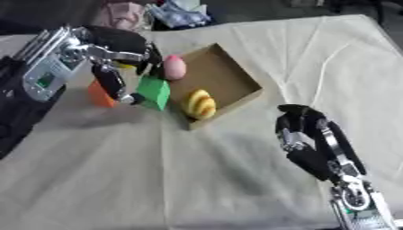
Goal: Pick up objects on the table and place them in the box.
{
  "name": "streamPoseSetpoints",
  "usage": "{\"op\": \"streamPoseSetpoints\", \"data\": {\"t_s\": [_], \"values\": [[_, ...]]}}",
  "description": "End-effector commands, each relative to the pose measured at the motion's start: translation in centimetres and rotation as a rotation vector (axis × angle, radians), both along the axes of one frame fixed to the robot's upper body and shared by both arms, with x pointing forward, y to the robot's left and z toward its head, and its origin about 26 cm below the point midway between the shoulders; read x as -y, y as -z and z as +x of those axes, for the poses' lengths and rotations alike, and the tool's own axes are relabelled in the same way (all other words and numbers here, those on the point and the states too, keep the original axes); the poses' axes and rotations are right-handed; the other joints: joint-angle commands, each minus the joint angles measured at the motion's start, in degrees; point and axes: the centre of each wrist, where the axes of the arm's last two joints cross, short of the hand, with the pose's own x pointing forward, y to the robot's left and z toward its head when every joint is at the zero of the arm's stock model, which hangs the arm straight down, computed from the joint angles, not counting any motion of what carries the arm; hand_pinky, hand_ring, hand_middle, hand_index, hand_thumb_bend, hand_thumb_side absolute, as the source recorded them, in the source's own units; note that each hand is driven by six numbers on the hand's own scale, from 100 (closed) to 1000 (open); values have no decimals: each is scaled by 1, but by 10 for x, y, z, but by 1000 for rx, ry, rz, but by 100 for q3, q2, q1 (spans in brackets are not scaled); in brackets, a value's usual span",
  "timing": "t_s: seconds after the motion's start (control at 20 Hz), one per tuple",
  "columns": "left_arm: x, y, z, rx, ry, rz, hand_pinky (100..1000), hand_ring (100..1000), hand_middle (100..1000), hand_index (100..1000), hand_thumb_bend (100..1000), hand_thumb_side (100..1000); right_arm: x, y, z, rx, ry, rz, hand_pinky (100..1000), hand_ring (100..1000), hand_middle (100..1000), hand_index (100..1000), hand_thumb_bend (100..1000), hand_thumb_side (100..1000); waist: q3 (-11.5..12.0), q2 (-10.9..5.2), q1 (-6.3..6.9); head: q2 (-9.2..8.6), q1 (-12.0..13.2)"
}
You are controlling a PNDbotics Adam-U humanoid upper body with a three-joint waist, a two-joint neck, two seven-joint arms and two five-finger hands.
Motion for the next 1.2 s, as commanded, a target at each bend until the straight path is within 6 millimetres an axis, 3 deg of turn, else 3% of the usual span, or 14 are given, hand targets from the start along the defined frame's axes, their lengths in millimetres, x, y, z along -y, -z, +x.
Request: {"op": "streamPoseSetpoints", "data": {"t_s": [0.05, 0.4, 0.6, 0.75, 0.95, 1.05, 1.2], "values": [[7, -15, 5, 80, -16, -42, 600, 520, 573, 680, 332, 100, 0, -5, 1, 14, -16, -7, 647, 634, 586, 775, 100, 514, -42, -139, -12, 25, 55], [25, 20, 27, 147, -55, -30, 625, 544, 597, 697, 362, 100, -3, -6, 1, 14, -37, -3, 648, 634, 587, 775, 100, 518, -182, -110, -7, 25, 141], [22, 39, 37, 195, -105, -18, 648, 564, 617, 714, 385, 100, -4, -6, 2, 14, -39, -1, 649, 634, 587, 775, 100, 519, -209, -96, 1, 25, 144], [15, 50, 43, 221, -149, -23, 691, 628, 690, 779, 410, 102, -4, -6, 2, 14, -39, 0, 649, 634, 587, 776, 100, 520, -214, -90, 2, 25, 139], [7, 56, 48, 232, -192, -21, 732, 697, 756, 838, 487, 184, -4, -6, 2, 13, -40, 0, 649, 635, 588, 776, 100, 519, -206, -87, -6, 25, 131], [3, 55, 49, 232, -205, -15, 752, 726, 784, 861, 555, 275, -3, -5, 2, 13, -38, 0, 650, 635, 588, 776, 100, 518, -197, -90, -14, 25, 126], [-4, 45, 48, 235, -217, -26, 746, 714, 764, 844, 552, 288, -3, -5, 2, 12, -35, 0, 650, 635, 588, 776, 100, 517, -174, -99, -22, 25, 112]]}}
